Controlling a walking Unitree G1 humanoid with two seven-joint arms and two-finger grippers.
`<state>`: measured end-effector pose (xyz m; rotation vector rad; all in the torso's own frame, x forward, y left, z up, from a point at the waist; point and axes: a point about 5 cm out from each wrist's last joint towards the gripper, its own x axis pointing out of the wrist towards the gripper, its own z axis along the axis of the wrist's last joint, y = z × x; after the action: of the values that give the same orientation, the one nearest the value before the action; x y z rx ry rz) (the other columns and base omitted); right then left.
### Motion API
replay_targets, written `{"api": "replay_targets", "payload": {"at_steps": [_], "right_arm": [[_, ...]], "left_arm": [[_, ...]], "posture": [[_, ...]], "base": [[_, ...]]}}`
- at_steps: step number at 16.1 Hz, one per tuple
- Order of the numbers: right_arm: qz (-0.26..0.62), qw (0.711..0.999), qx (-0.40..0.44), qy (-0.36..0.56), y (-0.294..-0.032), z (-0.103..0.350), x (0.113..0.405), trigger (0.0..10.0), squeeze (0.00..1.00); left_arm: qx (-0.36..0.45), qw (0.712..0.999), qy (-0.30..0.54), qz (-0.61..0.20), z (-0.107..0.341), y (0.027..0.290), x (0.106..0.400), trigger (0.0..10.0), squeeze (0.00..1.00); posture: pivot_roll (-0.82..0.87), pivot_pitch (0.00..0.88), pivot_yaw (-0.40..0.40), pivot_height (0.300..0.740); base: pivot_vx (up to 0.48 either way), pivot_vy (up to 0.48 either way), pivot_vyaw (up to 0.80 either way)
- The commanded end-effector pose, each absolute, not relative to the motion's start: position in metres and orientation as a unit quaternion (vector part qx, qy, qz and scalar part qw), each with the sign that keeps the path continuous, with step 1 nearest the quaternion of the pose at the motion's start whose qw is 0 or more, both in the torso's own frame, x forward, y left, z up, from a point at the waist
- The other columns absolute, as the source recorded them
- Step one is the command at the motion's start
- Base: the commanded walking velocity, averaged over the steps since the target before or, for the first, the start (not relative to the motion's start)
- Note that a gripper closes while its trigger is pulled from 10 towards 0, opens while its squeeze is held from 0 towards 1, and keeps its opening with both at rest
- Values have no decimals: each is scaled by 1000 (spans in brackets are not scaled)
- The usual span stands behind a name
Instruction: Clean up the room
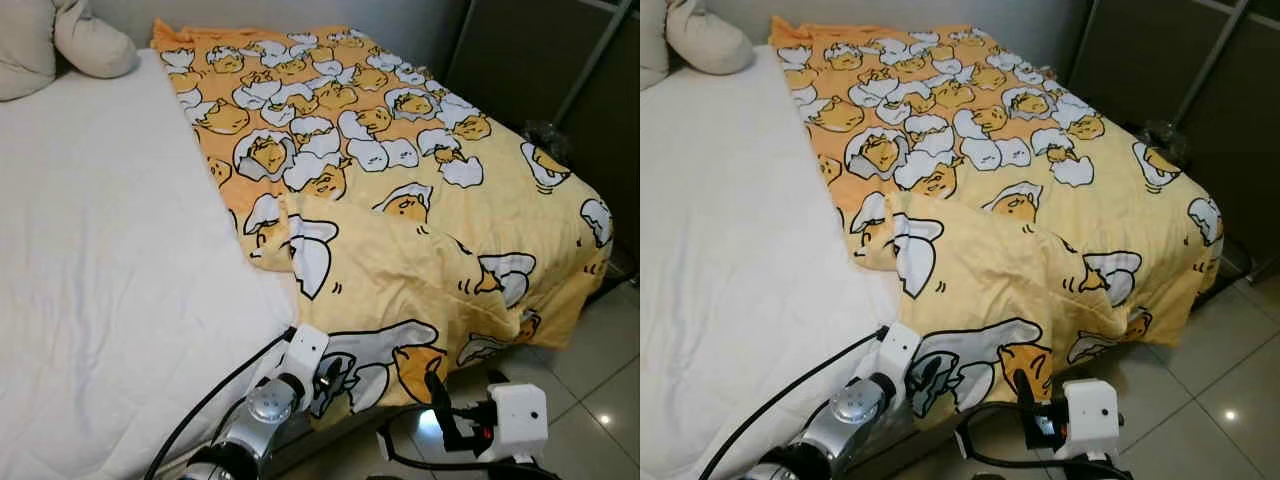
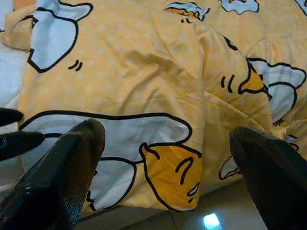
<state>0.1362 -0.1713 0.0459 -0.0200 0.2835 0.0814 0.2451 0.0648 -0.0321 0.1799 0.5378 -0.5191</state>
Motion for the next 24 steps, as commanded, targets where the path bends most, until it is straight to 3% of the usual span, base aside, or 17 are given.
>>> {"api": "replay_targets", "payload": {"at_steps": [1,5,8,11,17,18,19,23,24], "right_arm": [[45,990,-12,135,-171,50,138,10000,0],[52,989,-17,135,-169,51,137,10000,0],[60,988,-18,142,-166,50,133,10000,0],[60,987,-21,147,-168,50,130,10000,0],[65,985,-24,159,-168,49,123,10000,0],[65,985,-24,159,-168,50,124,10000,0],[64,985,-25,156,-169,51,126,10000,0],[64,986,-24,150,-167,52,132,10000,0],[65,987,-25,147,-166,52,134,10000,0]], "left_arm": [[109,924,263,-257,-29,57,249,10000,0],[76,948,250,-182,-15,62,271,10000,0],[31,933,309,-184,-27,44,255,10000,0],[12,913,331,-237,-30,23,243,10000,0],[-29,884,416,-211,-46,19,222,10000,0],[20,885,408,-223,-47,23,223,4000,0],[63,888,396,-227,-46,29,227,0,0],[102,905,367,-189,-39,47,246,0,0],[92,920,329,-191,-29,45,256,4039,0]], "posture": [[-144,40,-23,740],[-161,43,-11,740],[-187,49,-13,740],[-197,49,-16,740],[-208,65,-23,740],[-211,68,-27,740],[-210,67,-26,740],[-198,64,-25,740],[-197,65,-24,740]], "base": [[0,0,0],[0,0,0],[0,0,0],[0,0,0],[0,0,0],[0,0,0],[0,0,0],[0,0,0],[0,0,0]]}}
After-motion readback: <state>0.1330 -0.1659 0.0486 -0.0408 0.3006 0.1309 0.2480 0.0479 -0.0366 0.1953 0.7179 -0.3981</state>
